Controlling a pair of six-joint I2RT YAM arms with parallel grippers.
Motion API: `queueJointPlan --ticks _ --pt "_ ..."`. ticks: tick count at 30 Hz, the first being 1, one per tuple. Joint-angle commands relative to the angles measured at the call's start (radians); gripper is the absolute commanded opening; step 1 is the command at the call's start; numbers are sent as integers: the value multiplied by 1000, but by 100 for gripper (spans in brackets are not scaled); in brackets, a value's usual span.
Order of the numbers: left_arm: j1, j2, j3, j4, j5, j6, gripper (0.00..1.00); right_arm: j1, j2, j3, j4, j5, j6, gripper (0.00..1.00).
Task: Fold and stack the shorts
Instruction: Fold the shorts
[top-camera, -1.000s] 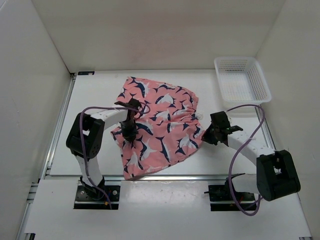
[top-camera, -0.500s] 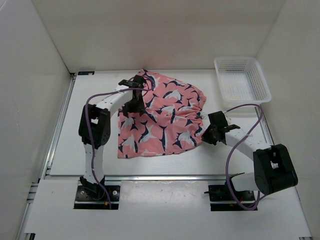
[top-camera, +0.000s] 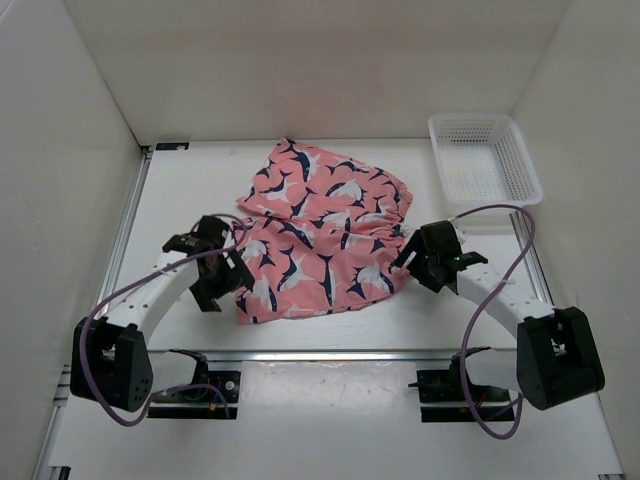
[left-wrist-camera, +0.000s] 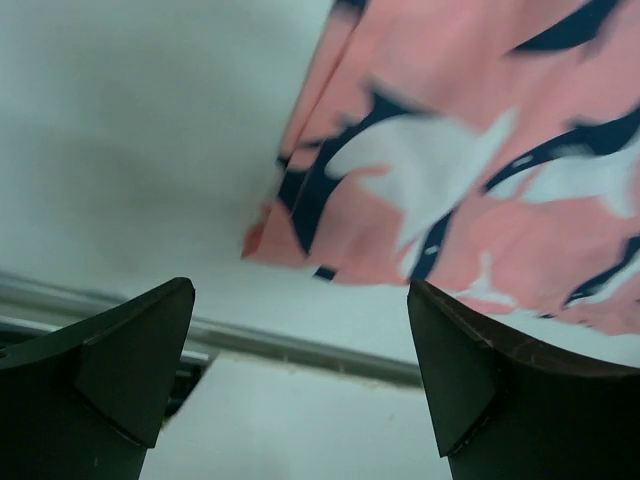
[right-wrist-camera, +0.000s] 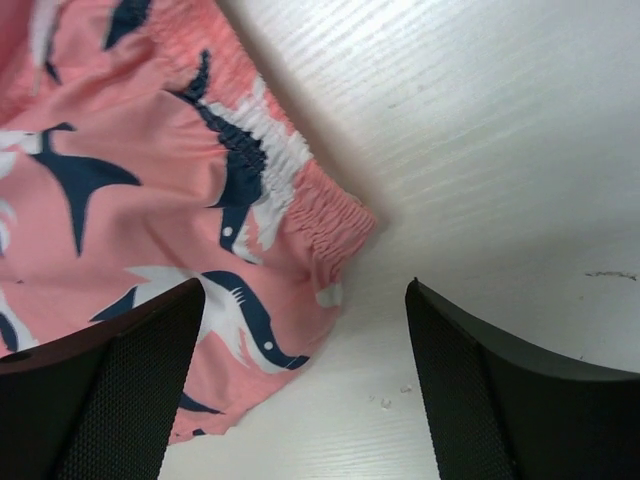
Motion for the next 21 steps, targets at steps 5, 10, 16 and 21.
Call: queueJointPlan --ticks 5,10,16,21 --pt "-15 -32 -152 101 131 -177 99 -24 -115 -30 -34 16 -40 89" --pt "-24 96 -133 187 122 -165 99 -43 -149 -30 -65 -5 -59 89" --pt "-46 228 -133 248 122 -154 88 -78 -158 -62 -55 -86 -57 90" --pt "-46 182 -102 248 122 -125 10 -101 -117 -88 47 -184 -48 81"
